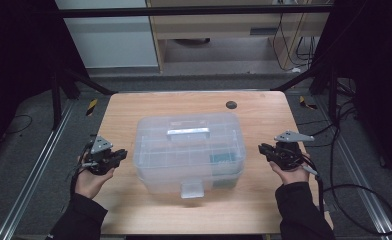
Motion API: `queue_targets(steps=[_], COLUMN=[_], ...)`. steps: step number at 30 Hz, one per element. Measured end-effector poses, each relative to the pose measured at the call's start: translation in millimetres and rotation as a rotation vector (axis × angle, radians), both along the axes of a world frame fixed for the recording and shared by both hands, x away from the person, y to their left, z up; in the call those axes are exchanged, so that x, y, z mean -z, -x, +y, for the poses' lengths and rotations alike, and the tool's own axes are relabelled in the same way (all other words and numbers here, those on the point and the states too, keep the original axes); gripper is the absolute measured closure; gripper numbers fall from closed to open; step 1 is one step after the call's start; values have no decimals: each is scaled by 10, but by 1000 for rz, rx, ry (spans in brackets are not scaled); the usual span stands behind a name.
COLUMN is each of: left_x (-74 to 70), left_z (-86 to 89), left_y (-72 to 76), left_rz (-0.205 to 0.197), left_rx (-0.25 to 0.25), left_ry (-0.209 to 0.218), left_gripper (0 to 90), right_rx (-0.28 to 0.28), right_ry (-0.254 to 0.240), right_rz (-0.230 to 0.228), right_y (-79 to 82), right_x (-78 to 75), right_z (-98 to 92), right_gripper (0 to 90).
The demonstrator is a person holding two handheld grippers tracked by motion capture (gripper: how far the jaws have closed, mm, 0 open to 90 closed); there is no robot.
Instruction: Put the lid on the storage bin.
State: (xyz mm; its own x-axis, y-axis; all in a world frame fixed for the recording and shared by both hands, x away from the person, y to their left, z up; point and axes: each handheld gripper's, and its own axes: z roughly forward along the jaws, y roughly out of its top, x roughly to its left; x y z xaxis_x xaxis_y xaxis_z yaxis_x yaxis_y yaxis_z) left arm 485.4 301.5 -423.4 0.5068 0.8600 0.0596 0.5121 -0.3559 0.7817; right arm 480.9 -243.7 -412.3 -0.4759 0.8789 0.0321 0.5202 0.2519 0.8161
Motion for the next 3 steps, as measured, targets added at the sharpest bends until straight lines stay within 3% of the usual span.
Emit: queue_targets(steps=[1, 3], left_x=[35, 52], left_z=[31, 46], left_y=[-23, -31], left_rz=[-1, -4], left_rx=[-15, -25], left_ry=[-15, -19], left_gripper=[748, 723], right_rx=[34, 51], right_ry=[17, 23], right_rz=[13, 17], right_y=[-30, -48], right_x=[78, 111], right_z=[-49, -73], right_gripper=[692, 662])
